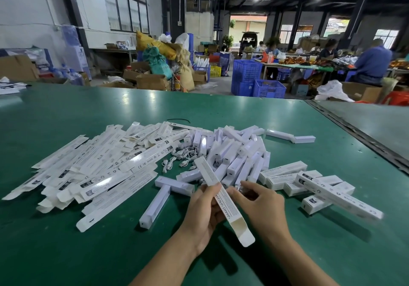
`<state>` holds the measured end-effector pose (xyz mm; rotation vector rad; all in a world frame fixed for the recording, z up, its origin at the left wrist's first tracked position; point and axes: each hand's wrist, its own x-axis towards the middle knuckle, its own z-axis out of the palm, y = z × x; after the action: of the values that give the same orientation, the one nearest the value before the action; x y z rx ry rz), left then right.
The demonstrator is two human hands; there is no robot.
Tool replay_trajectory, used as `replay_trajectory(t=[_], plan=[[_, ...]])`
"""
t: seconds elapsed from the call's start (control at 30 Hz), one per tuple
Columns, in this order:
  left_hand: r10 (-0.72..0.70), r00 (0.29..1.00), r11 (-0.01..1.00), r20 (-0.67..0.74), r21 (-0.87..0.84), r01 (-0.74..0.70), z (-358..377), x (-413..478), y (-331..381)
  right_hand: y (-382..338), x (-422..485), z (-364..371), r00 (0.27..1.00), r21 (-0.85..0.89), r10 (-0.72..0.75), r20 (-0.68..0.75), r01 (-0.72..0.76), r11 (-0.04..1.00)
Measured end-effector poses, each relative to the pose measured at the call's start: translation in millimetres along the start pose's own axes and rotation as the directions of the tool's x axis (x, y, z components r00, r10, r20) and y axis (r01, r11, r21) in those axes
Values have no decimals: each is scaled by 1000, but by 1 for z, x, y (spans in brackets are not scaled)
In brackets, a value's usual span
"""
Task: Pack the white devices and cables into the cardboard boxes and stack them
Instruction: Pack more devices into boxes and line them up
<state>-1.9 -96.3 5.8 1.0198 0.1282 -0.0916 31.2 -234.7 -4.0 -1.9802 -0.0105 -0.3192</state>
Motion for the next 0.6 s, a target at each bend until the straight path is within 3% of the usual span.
replay_trajectory(t=[0.17, 0.3, 0.47, 0.6], plan=[[39, 999, 999, -11, 14, -39, -4, 5, 2, 0, 1, -2, 999, 105, 25, 33, -28, 994], [158, 975, 987, -156, 57, -151, -14, 14, 8, -1, 3, -7, 998, 155, -30, 46, 23, 988], [224, 909, 958, -352, -91, -271, -26, 22, 16, -4, -1, -6, 995, 268, -45, 86, 20, 963], [292, 866, 933, -406, -80, -352, -27, 24, 16, -10, -5, -4, 990, 351, -55, 134, 4, 936]])
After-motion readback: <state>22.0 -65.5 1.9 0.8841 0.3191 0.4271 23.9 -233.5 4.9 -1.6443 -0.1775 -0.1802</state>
